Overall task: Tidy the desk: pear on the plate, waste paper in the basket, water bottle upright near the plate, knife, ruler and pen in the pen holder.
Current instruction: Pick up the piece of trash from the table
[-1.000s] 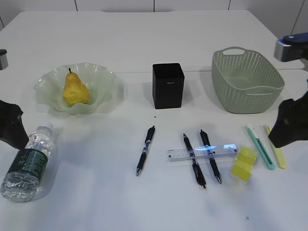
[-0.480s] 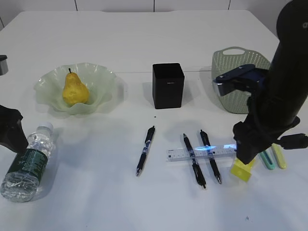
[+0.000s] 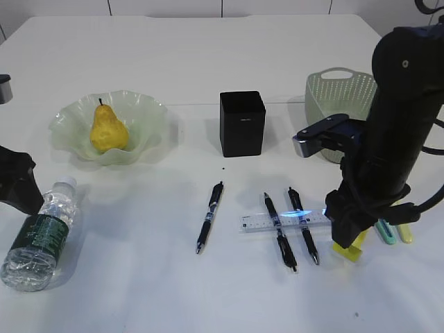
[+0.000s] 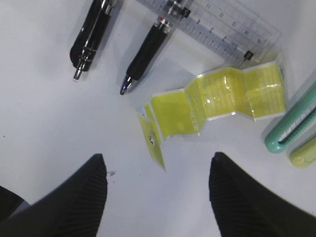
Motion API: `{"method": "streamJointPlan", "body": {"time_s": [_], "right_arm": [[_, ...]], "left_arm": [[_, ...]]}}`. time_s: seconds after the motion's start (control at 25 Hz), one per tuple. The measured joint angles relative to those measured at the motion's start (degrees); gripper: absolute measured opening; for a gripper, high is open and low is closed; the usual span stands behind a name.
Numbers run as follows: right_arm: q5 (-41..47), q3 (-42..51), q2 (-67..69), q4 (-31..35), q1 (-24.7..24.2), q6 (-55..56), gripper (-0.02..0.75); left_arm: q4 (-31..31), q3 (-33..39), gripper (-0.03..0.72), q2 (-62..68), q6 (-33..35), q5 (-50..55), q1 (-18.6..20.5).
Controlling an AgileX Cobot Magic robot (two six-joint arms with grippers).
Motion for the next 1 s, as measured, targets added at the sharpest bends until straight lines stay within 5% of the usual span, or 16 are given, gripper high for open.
{"method": "streamJointPlan", "body": {"time_s": [1.0], "right_arm": [[-8.11, 4.43, 5.64, 1.63, 0.03, -3.4, 0.476]], "left_arm": [[0.0, 0.0, 0.538, 0.0, 0.0, -0.57, 0.0]]}}
